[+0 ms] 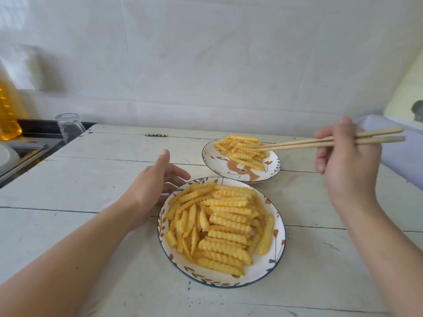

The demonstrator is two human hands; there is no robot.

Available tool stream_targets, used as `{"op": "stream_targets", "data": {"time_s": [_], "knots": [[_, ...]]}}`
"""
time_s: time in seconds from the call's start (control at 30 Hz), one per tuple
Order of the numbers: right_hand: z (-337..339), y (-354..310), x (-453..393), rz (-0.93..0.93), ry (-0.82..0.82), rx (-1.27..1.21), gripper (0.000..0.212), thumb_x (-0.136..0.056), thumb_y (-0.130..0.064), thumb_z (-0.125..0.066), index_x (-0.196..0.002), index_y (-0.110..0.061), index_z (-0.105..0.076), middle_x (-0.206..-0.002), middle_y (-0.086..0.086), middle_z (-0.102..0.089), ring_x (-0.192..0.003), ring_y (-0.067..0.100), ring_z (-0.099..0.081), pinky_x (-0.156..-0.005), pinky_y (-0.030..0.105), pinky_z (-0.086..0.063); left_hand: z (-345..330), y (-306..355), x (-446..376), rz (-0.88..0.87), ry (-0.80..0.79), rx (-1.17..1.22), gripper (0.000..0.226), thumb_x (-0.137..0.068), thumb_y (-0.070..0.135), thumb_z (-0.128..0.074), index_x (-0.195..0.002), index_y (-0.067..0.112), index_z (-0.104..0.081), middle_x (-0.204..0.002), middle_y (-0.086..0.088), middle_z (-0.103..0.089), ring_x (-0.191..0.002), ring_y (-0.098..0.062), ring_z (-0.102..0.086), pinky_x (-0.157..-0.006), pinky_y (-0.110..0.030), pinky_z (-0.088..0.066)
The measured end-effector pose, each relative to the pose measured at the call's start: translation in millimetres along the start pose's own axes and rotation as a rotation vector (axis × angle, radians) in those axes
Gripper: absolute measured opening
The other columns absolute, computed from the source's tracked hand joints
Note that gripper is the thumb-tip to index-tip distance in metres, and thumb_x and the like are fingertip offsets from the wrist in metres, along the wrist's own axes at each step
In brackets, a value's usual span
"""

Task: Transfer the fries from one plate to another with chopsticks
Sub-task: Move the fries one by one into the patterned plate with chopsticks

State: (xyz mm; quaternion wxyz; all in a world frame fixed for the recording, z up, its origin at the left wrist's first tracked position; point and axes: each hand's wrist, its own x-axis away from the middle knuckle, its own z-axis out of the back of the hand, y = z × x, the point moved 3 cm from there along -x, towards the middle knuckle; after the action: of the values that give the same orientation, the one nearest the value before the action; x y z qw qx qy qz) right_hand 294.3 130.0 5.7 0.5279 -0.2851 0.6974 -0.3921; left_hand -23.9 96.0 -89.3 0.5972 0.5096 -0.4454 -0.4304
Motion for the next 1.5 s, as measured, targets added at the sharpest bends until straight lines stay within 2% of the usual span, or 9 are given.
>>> {"op": "stream_targets", "data": {"time_s": [0.17,0.47,0.67,0.8,0.93,1.07,1.23,1.37,1.5], "knots": [[2,32,-9,-0.009,-0.064,0.22,0.041,-0.105,-0.035,-0.046,-0.076,-0.014,-0.067,-0.059,0.008,-0.053,-0.044,0.016,-0.047,-0.043,0.026,-0.04,2,-2,-2,-0.011,-0.007,-0.01,0.079,-0.104,0.068,-0.024,-0.091,0.015,-0.08,-0.1,-0.016,-0.075,-0.086,-0.029,-0.068,-0.085,-0.047,-0.051],[-1,49,-12,-0.039,-0.051,0.264,0.045,-0.105,-0.043,-0.044,-0.075,-0.017,-0.067,-0.059,0.006,-0.055,-0.042,0.018,-0.049,-0.046,0.029,-0.043,3,-4,-3,-0.013,-0.029,-0.013,0.079,-0.103,0.07,-0.024,-0.093,0.016,-0.08,-0.105,-0.019,-0.073,-0.088,-0.029,-0.067,-0.085,-0.048,-0.049],[4,43,-17,-0.051,0.072,0.201,0.056,-0.107,-0.045,-0.035,-0.071,-0.012,-0.062,-0.054,0.009,-0.05,-0.037,0.016,-0.048,-0.041,0.023,-0.04,2,-3,-1,0.0,-0.026,-0.024,0.079,-0.103,0.07,-0.023,-0.093,0.016,-0.081,-0.111,-0.021,-0.072,-0.09,-0.03,-0.068,-0.088,-0.049,-0.051],[10,19,-16,-0.054,0.117,0.001,0.059,-0.107,-0.045,-0.034,-0.065,-0.012,-0.059,-0.046,0.004,-0.049,-0.034,0.021,-0.043,-0.04,0.022,-0.033,1,-1,0,0.004,-0.021,-0.026,0.079,-0.103,0.07,-0.023,-0.092,0.016,-0.081,-0.11,-0.021,-0.073,-0.088,-0.029,-0.068,-0.087,-0.049,-0.051],[-9,-4,5,-0.245,-0.158,-0.373,0.06,-0.105,-0.048,-0.039,-0.06,-0.011,-0.056,-0.048,0.008,-0.044,-0.032,0.016,-0.032,-0.043,0.019,-0.026,-1,2,3,0.006,-0.005,-0.025,0.079,-0.105,0.067,-0.023,-0.095,0.012,-0.08,-0.103,-0.018,-0.075,-0.085,-0.028,-0.069,-0.085,-0.047,-0.051],[-31,-14,35,-0.34,-0.528,-0.428,0.061,-0.099,-0.049,-0.036,-0.059,-0.01,-0.059,-0.044,0.011,-0.036,-0.026,0.011,-0.03,-0.043,0.016,-0.029,-2,4,4,0.019,0.002,-0.028,0.079,-0.104,0.068,-0.023,-0.098,0.011,-0.079,-0.099,-0.013,-0.075,-0.084,-0.027,-0.068,-0.083,-0.045,-0.051],[-39,-14,49,-0.328,-0.738,-0.375,0.056,-0.096,-0.046,-0.041,-0.06,-0.008,-0.062,-0.044,0.012,-0.04,-0.025,0.013,-0.034,-0.041,0.016,-0.032,-2,4,5,0.027,0.006,-0.032,0.08,-0.105,0.067,-0.023,-0.099,0.011,-0.078,-0.098,-0.014,-0.075,-0.085,-0.028,-0.069,-0.083,-0.045,-0.052],[-32,-16,39,-0.293,-0.619,-0.354,0.05,-0.092,-0.042,-0.045,-0.059,-0.011,-0.064,-0.042,0.008,-0.04,-0.026,0.011,-0.03,-0.042,0.015,-0.025,-1,4,5,0.017,0.001,-0.014,0.079,-0.105,0.067,-0.023,-0.097,0.011,-0.079,-0.091,-0.011,-0.075,-0.082,-0.027,-0.067,-0.081,-0.044,-0.05],[-16,-5,12,-0.199,-0.251,-0.35,0.05,-0.104,-0.036,-0.045,-0.062,-0.015,-0.064,-0.05,0.006,-0.045,-0.033,0.016,-0.032,-0.044,0.023,-0.022,-1,2,2,0.001,-0.005,-0.006,0.079,-0.105,0.067,-0.024,-0.095,0.012,-0.079,-0.095,-0.015,-0.074,-0.084,-0.028,-0.067,-0.083,-0.046,-0.051]]}}
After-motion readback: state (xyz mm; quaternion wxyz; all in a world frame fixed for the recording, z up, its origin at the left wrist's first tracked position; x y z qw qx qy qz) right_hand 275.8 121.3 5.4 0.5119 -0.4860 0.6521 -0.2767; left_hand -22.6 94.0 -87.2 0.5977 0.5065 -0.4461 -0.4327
